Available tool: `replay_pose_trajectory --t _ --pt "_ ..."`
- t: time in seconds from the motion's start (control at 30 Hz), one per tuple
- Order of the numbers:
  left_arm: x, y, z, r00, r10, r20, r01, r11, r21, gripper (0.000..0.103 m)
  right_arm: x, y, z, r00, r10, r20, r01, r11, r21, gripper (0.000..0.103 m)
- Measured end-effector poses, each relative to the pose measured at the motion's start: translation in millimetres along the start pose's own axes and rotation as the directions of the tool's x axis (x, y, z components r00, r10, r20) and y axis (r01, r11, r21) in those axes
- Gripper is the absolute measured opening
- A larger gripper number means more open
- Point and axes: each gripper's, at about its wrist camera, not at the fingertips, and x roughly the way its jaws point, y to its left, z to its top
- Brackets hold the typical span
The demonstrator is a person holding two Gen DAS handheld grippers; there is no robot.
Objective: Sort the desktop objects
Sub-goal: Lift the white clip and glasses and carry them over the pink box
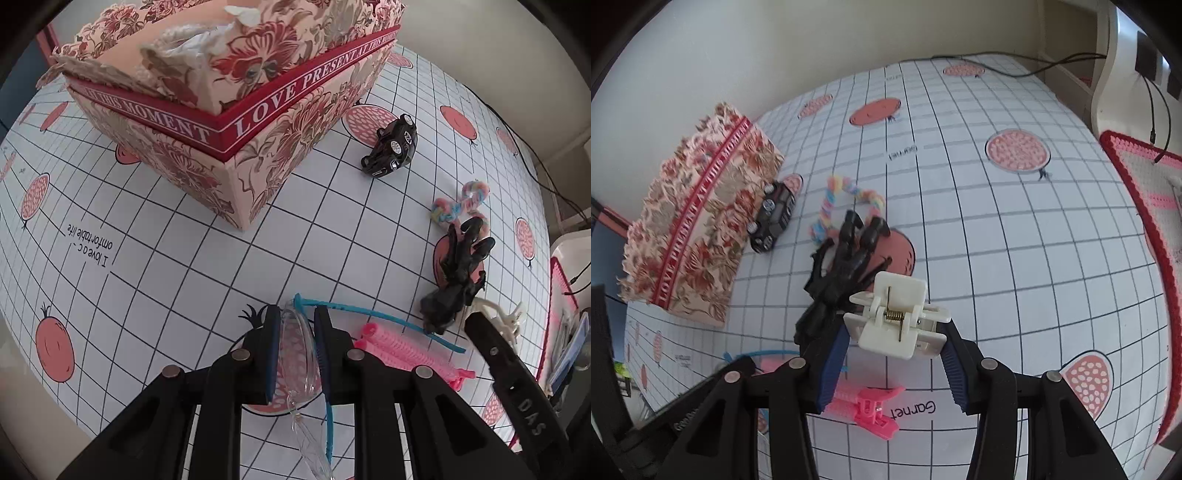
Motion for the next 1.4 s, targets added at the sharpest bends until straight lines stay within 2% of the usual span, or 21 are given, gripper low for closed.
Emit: replay_pose_trajectory --t 0.23,0.43,0.7,0.97,1.1,1.23,1.4 --pt "-33 -5 4 0.995 -0.025 0.092 0.023 0.999 0.022 0.019 -34 7 19 0.99 0.04 0.134 -0.043 0.999 0.016 0.052" --pt "-68 -14 10 0.977 -0.087 0.194 0.083 0.996 0.028 0.014 -84 9 39 0.955 0.062 0.29 -0.067 0.998 0.008 0.052" --pt "-104 -26 27 0.944 -0.141 0.298 0.135 0.99 0.039 0.013 -131 19 59 0.898 0.082 0.432 -0.081 0.996 -0.022 0.052" --pt "-145 -48 49 0.886 -0.224 0.405 0.221 0.974 0.055 0.014 -151 27 83 0.852 0.127 0.508 -0.133 0.991 -0.026 0.052" --pt "-157 -55 61 0.863 -0.261 0.433 0.259 0.964 0.065 0.014 -155 30 94 0.831 0.136 0.54 -0.136 0.99 -0.04 0.052" --pt "-162 -54 74 0.845 -0.279 0.456 0.283 0.957 0.059 0.013 -158 30 102 0.811 0.147 0.567 -0.151 0.988 -0.041 0.052" --pt "-158 -50 88 0.832 -0.293 0.471 0.313 0.949 0.037 0.013 -158 33 110 0.791 0.149 0.594 -0.143 0.988 -0.056 0.052"
